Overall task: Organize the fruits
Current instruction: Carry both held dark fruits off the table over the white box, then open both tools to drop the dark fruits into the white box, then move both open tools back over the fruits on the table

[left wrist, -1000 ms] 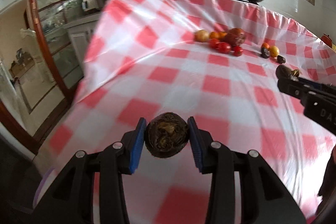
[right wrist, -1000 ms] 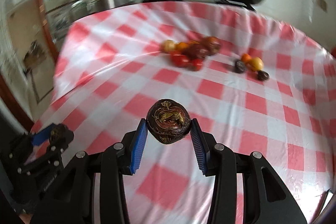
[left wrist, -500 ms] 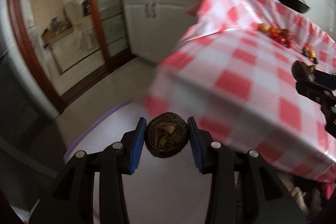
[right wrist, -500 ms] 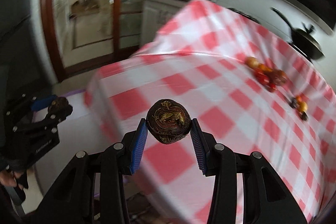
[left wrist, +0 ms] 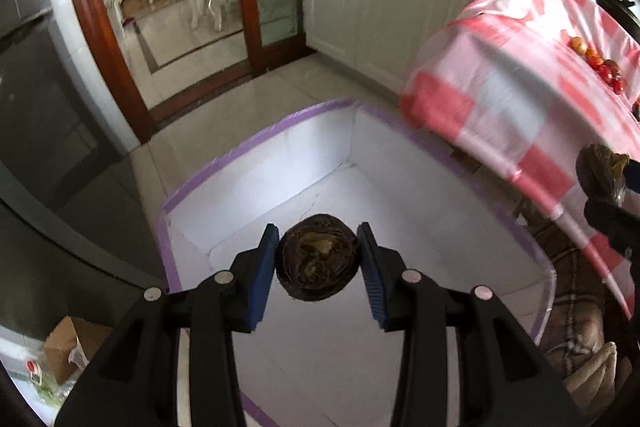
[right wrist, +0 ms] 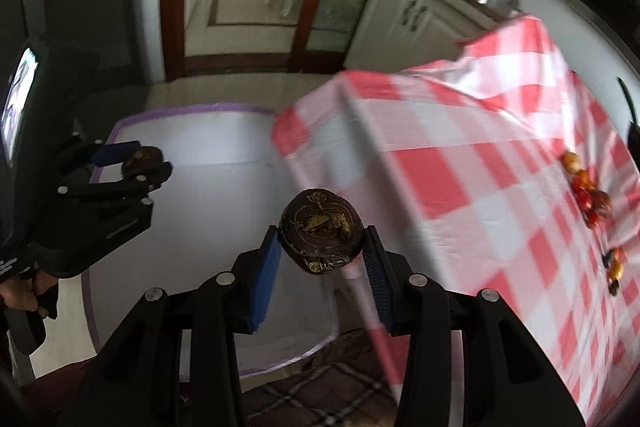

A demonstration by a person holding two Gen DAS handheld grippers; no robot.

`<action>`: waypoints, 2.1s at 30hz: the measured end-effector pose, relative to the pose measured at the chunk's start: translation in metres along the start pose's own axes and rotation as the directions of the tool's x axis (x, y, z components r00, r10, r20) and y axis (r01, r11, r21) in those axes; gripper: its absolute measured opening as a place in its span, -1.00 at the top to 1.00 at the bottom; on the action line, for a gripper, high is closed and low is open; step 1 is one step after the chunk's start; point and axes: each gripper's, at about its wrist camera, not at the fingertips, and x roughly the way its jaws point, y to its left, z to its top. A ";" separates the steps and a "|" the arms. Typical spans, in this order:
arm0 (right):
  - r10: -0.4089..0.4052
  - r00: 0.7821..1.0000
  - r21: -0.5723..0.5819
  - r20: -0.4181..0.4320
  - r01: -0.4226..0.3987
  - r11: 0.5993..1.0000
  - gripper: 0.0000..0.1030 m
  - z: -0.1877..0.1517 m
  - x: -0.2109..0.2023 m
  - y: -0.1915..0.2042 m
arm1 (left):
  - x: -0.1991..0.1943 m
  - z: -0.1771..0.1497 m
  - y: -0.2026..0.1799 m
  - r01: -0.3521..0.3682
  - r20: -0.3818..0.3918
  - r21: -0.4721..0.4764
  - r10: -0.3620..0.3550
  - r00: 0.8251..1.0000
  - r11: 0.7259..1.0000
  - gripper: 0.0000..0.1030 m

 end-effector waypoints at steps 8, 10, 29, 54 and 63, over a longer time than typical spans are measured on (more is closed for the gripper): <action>0.053 0.996 -0.068 -0.072 -0.058 0.996 0.18 0.001 0.037 0.034 | 0.031 -0.019 0.020 -0.026 -0.085 -0.041 0.023 0.996 0.999 0.21; 0.065 0.993 -0.080 -0.095 -0.072 0.994 0.18 -0.001 0.047 0.041 | 0.038 -0.024 0.023 -0.038 -0.106 -0.046 0.033 0.994 0.998 0.21; 0.124 0.960 -0.090 -0.253 -0.151 0.984 0.18 -0.018 0.122 0.067 | 0.066 -0.033 0.030 -0.123 -0.172 -0.004 0.121 0.978 0.992 0.19; 0.063 0.995 0.013 0.081 -0.064 0.998 -0.28 0.006 -0.023 -0.007 | -0.058 0.053 -0.027 -0.228 0.233 0.049 0.211 0.949 0.972 -0.96; -0.115 0.971 0.246 0.209 0.062 0.967 -0.63 -0.023 -0.094 -0.112 | -0.089 0.095 -0.156 -0.146 0.337 0.270 0.049 0.940 0.952 -0.97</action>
